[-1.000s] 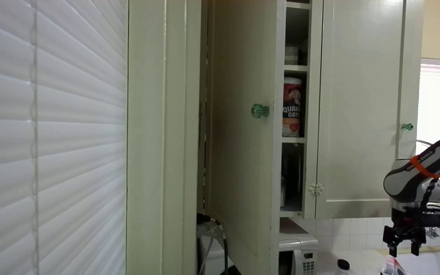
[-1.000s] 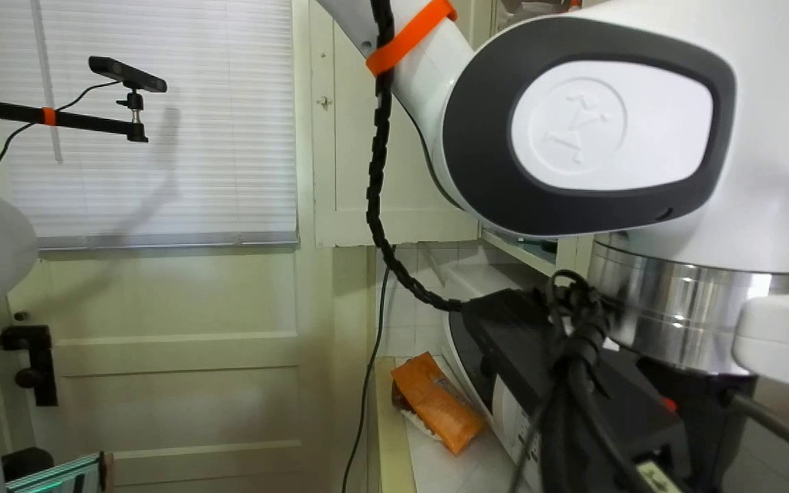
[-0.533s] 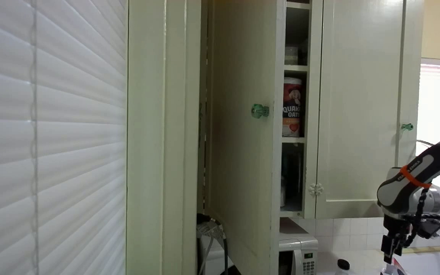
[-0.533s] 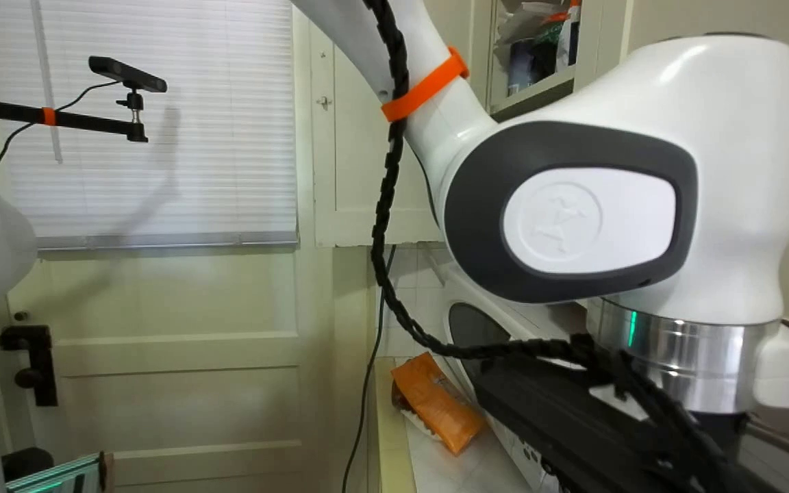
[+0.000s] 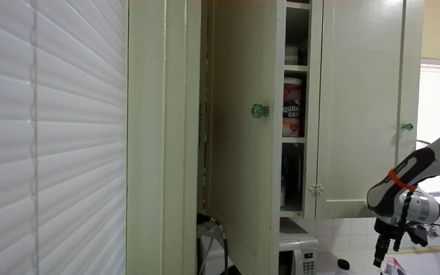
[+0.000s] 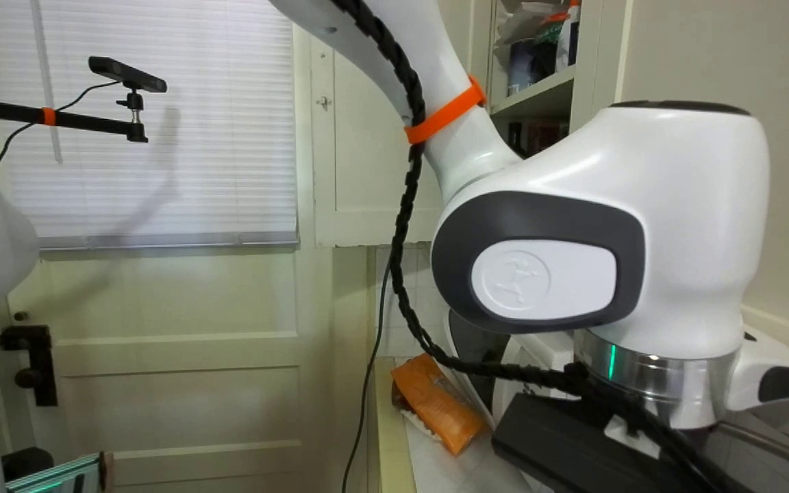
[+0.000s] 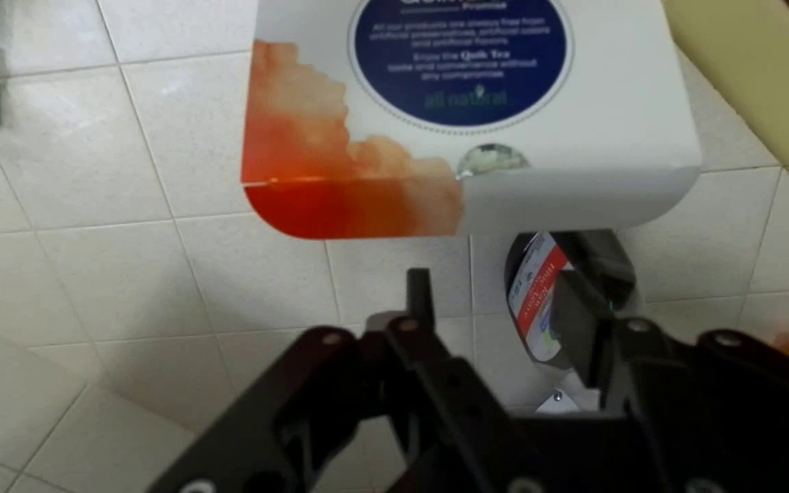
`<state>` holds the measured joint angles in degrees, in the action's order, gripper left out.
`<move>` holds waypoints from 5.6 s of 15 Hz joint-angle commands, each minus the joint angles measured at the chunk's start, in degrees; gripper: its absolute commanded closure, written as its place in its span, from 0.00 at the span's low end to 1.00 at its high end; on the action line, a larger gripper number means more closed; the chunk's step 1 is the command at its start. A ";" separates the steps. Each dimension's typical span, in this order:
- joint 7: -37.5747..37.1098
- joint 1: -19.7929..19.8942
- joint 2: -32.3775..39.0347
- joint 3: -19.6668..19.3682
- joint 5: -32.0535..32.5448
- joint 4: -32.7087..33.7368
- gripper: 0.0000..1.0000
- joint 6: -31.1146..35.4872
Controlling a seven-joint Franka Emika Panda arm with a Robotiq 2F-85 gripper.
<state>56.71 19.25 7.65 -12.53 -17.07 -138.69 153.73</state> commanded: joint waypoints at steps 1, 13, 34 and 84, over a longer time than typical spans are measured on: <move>-7.64 -0.46 2.30 -2.60 10.22 0.89 0.82 -3.98; -28.65 0.30 -0.85 -6.50 30.71 2.84 1.00 -22.29; -25.76 4.91 7.60 -4.26 16.75 1.42 1.00 -13.40; -32.38 9.47 11.59 6.80 -1.50 1.23 1.00 7.97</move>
<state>23.08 26.88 18.40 -8.17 -16.25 -137.33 161.38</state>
